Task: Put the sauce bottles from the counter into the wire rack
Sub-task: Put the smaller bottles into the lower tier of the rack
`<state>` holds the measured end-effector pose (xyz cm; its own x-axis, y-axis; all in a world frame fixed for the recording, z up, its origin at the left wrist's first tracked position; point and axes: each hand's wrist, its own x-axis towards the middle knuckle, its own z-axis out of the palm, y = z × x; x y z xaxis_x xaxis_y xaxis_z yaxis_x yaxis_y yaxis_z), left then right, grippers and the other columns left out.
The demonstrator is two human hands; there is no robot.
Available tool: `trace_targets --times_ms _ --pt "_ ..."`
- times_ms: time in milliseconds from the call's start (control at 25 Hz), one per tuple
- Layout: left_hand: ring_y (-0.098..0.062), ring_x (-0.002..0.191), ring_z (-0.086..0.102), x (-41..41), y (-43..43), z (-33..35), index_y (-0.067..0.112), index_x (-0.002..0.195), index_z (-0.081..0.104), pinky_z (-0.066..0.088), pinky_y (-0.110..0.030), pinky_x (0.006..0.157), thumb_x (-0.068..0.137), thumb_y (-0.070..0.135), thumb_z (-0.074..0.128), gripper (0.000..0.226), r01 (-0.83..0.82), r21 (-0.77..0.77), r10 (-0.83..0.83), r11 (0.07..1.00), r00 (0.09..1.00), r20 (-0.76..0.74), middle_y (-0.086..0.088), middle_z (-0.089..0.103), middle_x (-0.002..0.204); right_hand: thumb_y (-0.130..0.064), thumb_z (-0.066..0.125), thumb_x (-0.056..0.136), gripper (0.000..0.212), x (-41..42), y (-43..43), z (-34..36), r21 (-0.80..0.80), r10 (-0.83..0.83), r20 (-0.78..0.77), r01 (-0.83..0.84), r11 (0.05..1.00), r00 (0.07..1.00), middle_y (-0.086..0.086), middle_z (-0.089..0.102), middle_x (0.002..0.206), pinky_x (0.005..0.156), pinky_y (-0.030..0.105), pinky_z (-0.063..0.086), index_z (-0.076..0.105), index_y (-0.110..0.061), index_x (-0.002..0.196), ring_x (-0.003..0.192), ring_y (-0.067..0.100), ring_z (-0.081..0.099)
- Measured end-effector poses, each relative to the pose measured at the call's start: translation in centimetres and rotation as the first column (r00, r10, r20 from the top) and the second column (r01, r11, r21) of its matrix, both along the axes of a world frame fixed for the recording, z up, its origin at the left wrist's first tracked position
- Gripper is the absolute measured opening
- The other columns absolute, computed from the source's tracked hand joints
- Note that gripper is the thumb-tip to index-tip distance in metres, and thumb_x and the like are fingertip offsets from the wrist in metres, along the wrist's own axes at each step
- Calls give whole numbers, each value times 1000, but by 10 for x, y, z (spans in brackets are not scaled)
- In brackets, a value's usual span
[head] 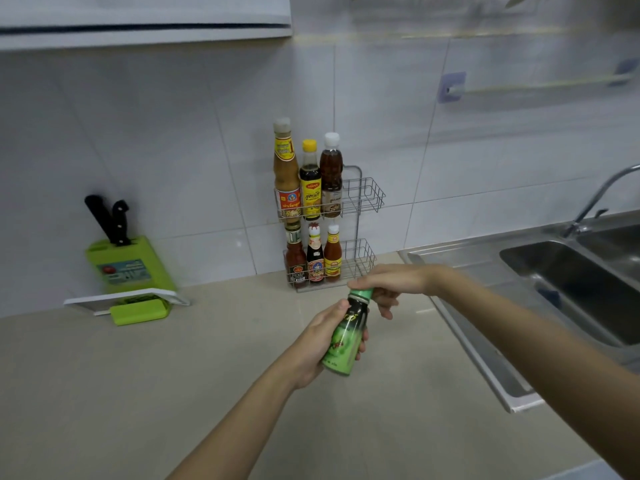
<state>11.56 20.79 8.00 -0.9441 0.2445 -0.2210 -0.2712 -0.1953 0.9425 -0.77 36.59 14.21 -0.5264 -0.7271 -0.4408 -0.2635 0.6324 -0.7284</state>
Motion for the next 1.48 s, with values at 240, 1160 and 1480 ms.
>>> trace_targets --times_ms 240,1160,1480 --pt "-23 68 63 -13 -11 7 5 117 54 55 -32 62 95 47 43 48 32 -67 -36 997 998 -60 -13 67 84 -58 37 94 49 1 -3 9 -31 -49 70 51 998 996 -1 33 52 74 32 51 56 -20 69 57 22 49" --pt "-17 115 57 -56 -12 -11 23 132 44 46 -39 101 96 40 49 40 -118 -526 -31 842 963 -266 -2 60 123 -45 51 94 32 1 -15 -44 -282 -372 -141 323 903 917 7 56 74 54 31 54 55 -14 100 64 18 59" --pt "-17 142 34 -97 -33 -48 25 149 29 30 -35 116 94 26 57 62 40 -571 -150 820 978 -146 1 37 153 -42 54 92 35 -64 -17 -53 -306 -586 -287 507 806 758 9 59 98 54 41 60 48 -10 103 86 28 66"
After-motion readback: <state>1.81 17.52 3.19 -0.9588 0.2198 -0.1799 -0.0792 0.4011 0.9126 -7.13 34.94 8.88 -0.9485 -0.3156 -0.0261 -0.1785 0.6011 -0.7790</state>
